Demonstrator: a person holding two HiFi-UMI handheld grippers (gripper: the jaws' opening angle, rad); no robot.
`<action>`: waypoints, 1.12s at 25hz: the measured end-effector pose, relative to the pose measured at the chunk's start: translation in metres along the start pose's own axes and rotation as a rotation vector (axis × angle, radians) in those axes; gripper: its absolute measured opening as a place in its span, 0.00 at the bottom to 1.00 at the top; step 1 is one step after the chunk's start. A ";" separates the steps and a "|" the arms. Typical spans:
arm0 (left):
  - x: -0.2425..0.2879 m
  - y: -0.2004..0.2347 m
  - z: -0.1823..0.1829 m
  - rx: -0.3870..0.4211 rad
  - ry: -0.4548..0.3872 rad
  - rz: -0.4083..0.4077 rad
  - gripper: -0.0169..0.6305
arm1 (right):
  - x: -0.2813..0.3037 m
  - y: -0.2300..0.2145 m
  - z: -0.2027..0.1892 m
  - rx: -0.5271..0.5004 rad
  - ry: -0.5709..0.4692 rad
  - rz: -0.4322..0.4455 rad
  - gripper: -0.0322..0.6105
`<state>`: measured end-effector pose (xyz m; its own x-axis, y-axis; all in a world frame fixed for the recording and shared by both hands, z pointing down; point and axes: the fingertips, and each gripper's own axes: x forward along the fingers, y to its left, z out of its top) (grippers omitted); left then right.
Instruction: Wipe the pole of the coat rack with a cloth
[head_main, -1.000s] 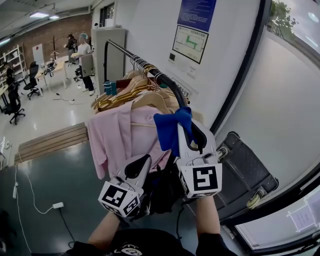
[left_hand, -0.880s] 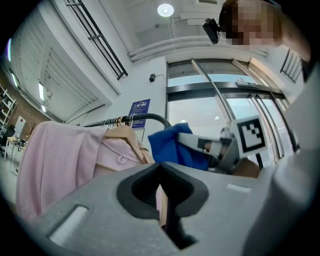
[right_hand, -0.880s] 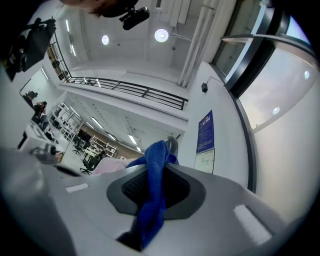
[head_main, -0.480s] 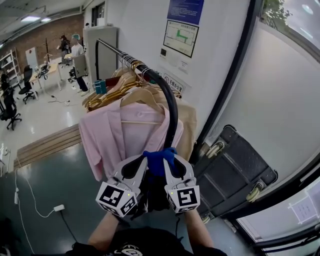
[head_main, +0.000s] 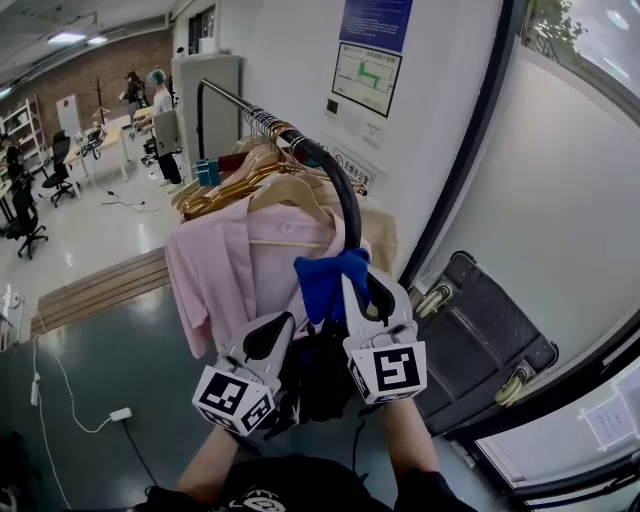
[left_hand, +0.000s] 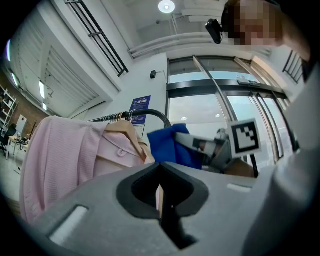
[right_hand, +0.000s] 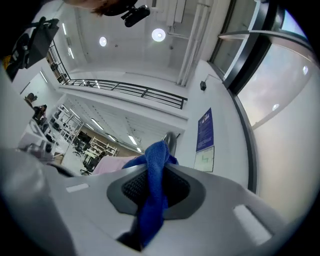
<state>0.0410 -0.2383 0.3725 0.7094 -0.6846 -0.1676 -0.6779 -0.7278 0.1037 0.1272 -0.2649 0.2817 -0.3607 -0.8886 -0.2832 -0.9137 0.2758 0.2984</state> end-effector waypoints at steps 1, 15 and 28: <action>0.000 -0.001 0.000 -0.006 0.003 -0.002 0.03 | 0.007 -0.006 0.016 -0.015 -0.028 -0.008 0.13; -0.004 0.005 -0.006 -0.032 0.018 -0.001 0.03 | 0.075 -0.019 0.075 -0.087 0.029 0.082 0.13; 0.005 0.000 -0.016 -0.043 0.040 -0.023 0.03 | -0.024 0.023 -0.070 0.118 0.062 0.074 0.13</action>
<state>0.0477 -0.2426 0.3872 0.7326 -0.6680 -0.1307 -0.6530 -0.7439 0.1420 0.1282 -0.2626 0.3588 -0.4186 -0.8843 -0.2068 -0.9022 0.3789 0.2063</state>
